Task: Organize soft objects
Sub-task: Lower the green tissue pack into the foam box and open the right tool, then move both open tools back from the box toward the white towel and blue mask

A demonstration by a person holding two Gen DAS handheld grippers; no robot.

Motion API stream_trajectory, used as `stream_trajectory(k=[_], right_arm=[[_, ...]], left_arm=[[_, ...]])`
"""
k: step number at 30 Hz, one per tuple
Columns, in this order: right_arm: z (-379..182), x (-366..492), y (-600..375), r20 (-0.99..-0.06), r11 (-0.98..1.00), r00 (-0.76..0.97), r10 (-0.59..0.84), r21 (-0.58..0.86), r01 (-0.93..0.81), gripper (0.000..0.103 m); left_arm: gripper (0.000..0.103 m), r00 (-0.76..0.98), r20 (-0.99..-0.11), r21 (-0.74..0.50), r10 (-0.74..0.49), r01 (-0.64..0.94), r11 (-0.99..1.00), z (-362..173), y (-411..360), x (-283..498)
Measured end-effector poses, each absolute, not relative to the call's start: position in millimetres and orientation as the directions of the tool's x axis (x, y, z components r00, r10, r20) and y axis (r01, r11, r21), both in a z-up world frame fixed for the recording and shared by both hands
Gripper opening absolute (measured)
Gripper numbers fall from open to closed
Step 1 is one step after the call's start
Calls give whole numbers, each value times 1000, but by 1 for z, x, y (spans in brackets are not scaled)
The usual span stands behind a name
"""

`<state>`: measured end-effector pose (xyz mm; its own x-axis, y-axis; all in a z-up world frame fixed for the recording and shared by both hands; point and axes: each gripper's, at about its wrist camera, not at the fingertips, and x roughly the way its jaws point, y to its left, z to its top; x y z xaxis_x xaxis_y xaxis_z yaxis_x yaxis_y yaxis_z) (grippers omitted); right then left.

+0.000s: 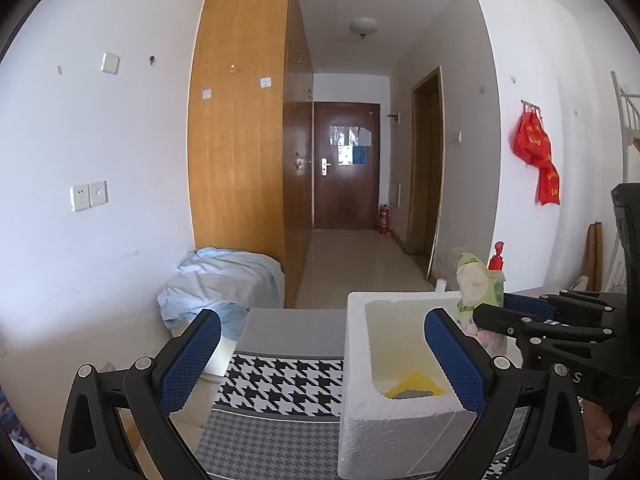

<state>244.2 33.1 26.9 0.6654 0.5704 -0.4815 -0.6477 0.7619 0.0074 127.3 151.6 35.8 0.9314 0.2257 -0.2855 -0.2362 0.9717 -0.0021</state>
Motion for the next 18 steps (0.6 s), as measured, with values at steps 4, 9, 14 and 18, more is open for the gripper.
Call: stream_trajectory(k=[4, 9, 14, 18], right_arm=[[21, 250, 39, -508, 747, 640, 577, 11, -665, 29], [15, 252, 40, -531, 742, 633, 564, -11, -671, 40], [18, 246, 36, -513, 744, 646, 565, -23, -668, 67], [21, 241, 28, -498, 736, 646, 578, -23, -677, 75]], left_arm=[[102, 926, -288, -7, 243, -256, 967, 35, 153, 126], [102, 925, -284, -12, 252, -266, 964, 35, 152, 124], [102, 920, -284, -9, 269, -283, 959, 35, 150, 121], [102, 919, -282, -6, 277, -290, 957, 37, 148, 119]])
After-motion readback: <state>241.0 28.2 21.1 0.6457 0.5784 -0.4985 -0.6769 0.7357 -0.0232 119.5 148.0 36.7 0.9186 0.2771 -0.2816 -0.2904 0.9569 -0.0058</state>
